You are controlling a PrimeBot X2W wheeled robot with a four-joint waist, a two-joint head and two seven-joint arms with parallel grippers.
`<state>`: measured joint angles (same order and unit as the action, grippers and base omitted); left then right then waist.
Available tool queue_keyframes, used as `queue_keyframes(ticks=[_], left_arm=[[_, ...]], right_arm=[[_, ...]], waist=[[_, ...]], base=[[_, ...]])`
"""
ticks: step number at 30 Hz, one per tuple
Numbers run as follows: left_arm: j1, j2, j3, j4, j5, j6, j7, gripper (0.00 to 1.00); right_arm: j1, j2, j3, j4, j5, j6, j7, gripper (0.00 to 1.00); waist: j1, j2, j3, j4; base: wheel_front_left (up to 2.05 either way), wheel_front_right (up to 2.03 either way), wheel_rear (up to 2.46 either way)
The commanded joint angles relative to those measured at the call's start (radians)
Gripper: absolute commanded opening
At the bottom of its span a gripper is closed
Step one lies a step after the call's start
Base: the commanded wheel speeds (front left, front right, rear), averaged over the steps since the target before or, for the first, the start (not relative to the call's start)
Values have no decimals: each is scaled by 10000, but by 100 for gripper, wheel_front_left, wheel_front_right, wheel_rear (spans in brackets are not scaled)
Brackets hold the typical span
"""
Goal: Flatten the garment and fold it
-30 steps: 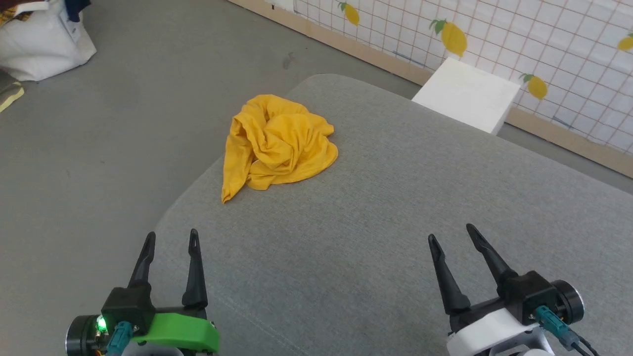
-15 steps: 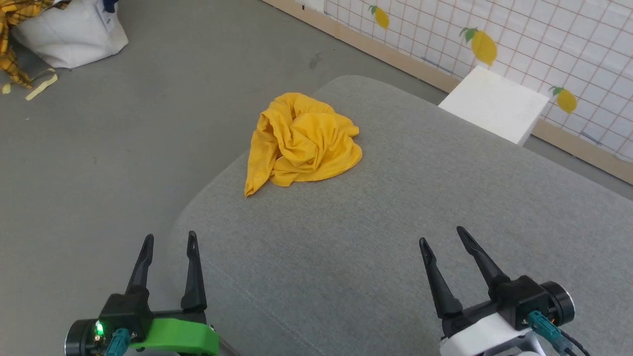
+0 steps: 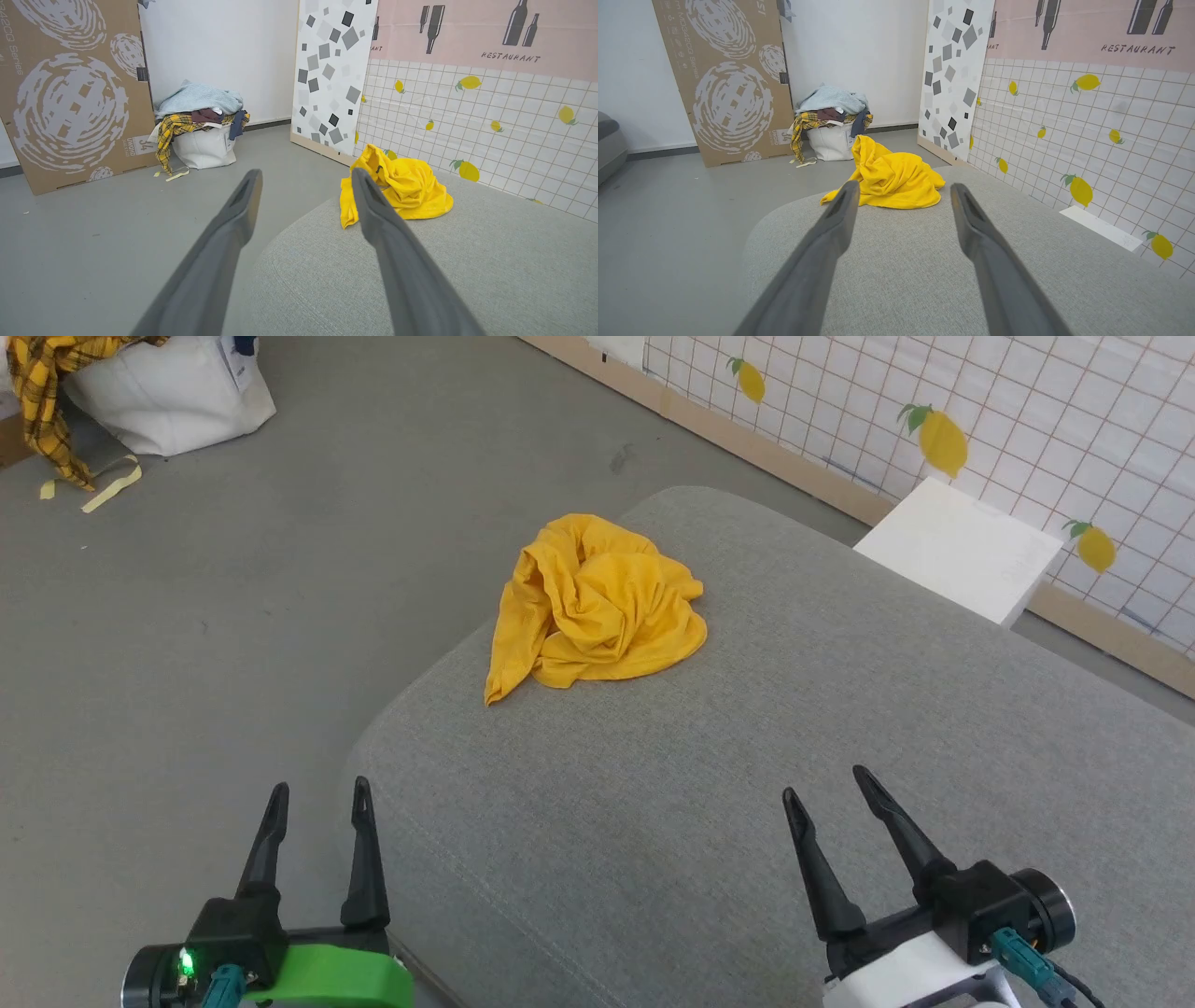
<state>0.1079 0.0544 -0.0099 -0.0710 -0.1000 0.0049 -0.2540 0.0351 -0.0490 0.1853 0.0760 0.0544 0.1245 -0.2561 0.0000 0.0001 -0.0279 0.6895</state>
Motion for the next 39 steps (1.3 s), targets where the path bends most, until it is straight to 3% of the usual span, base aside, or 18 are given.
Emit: queue_keyframes(ticks=[1, 5, 9, 14, 17, 27, 39], left_arm=[[110, -41, 5, -28, -89, -21, -78, 100], [60, -41, -36, -50, -174, -50, -78, 100], [-641, 13, -34, -106, -686, -466, -78, 100], [-2338, 742, -420, 261, -538, -1042, 104, 100], [-3670, 1329, -547, 475, -793, -1210, 973, 100], [-7001, 2863, -842, 1098, -2330, -1346, 3249, 100], [-9934, 3817, -1812, 3763, -4045, -1354, 4206, 100]], right_arm=[[-11, -12, -1, 9, 41, 62, -57, 100], [-19, -12, -23, -7, 8, 62, -57, 100], [-55, -12, -128, -123, -94, 62, -57, 100], [-247, -12, -254, -335, -458, 62, -57, 100], [-433, -12, -265, -497, -720, 62, -57, 100], [-935, -19, -272, -1164, -1545, 62, 175, 100], [-1666, -849, -359, -2884, -1765, 62, 964, 100]], waist=[[0, -1, 15, -32], [0, -1, 96, -93], [0, -1, 295, -97], [0, -1, 815, -317], [0, -1, 1263, -605], [0, -1, 2994, -1699], [0, -1, 5631, -2652]], base=[[0, 0, 0], [0, 0, 0], [0, 0, 0], [0, 0, 0], [0, 0, 0], [0, 0, 0], [0, 0, 0]])
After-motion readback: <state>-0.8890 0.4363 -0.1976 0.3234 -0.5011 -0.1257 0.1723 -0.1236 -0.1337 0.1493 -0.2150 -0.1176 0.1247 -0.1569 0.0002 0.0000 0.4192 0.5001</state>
